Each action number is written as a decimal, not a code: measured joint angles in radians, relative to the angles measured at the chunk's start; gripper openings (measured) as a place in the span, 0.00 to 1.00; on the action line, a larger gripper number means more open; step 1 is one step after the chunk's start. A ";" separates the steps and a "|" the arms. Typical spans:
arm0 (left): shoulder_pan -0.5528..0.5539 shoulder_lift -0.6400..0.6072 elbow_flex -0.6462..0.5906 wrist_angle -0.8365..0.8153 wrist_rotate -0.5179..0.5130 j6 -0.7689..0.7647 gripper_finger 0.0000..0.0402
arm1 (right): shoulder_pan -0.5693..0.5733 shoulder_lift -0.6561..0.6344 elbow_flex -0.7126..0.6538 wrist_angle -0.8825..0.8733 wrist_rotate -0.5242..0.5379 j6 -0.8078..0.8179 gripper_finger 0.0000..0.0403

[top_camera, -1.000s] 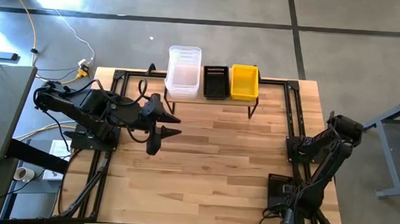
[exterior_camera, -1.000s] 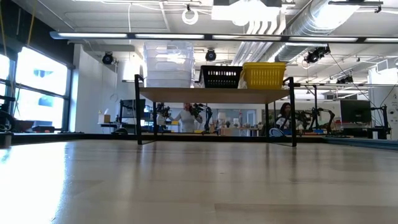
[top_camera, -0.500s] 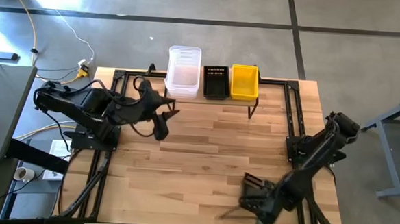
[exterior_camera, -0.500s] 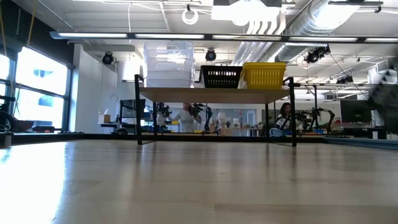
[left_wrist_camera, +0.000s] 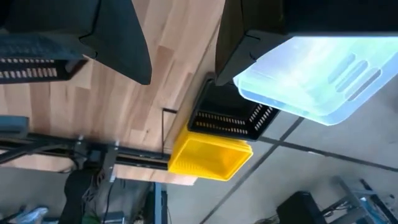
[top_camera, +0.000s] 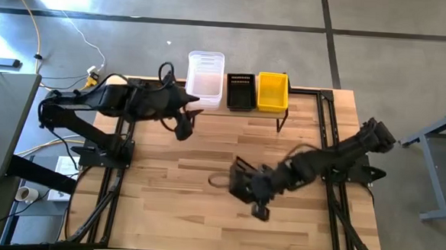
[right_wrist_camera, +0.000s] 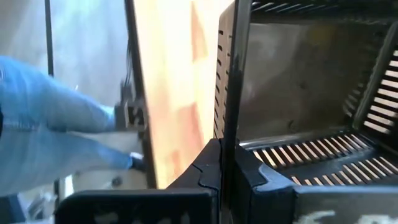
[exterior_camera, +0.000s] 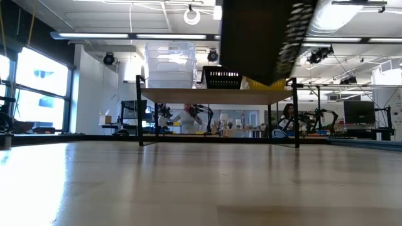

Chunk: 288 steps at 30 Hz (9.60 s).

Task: Stack baskets on shelf by color
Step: Stack the black bin on top of the black bin, then return to home position

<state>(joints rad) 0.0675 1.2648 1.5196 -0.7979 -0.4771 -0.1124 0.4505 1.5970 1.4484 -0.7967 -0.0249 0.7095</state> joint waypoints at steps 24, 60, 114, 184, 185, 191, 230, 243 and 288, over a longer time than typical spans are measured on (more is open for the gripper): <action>0.156 0.000 0.000 -0.018 0.171 0.089 0.42 | -0.386 0.000 0.388 -0.350 0.193 -0.554 0.00; 0.156 0.000 0.000 -0.021 0.137 0.037 0.42 | -0.721 0.176 0.468 -0.480 0.260 -1.146 0.00; 0.156 0.000 0.000 -0.044 0.107 0.037 0.42 | -0.752 0.278 0.606 -0.535 0.240 -1.001 0.21; -0.184 -0.971 -1.508 0.952 0.238 -0.158 0.42 | -0.351 -0.246 0.532 -0.548 0.448 -0.455 0.21; -0.184 -0.971 -1.508 0.950 0.233 -0.164 0.42 | -0.340 -0.271 0.532 -0.568 0.467 -0.451 0.21; -0.184 -0.970 -1.508 0.945 0.189 -0.164 0.42 | -0.238 -0.469 0.365 -0.572 0.602 -0.406 0.21; -0.184 -0.970 -1.507 0.945 0.186 -0.165 0.42 | -0.179 -1.579 -1.141 0.505 0.205 -0.527 0.21; -0.184 -0.970 -1.506 0.945 0.185 -0.165 0.42 | -0.180 -1.595 -1.317 0.632 0.149 -0.471 0.21; -0.184 -0.971 -1.506 0.945 0.182 -0.165 0.42 | -0.182 -1.577 -1.438 0.825 0.121 -0.422 0.21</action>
<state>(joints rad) -0.1169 0.2939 0.0132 0.1467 -0.2947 -0.2771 0.2687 0.0200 0.0101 0.0285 0.0959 0.2878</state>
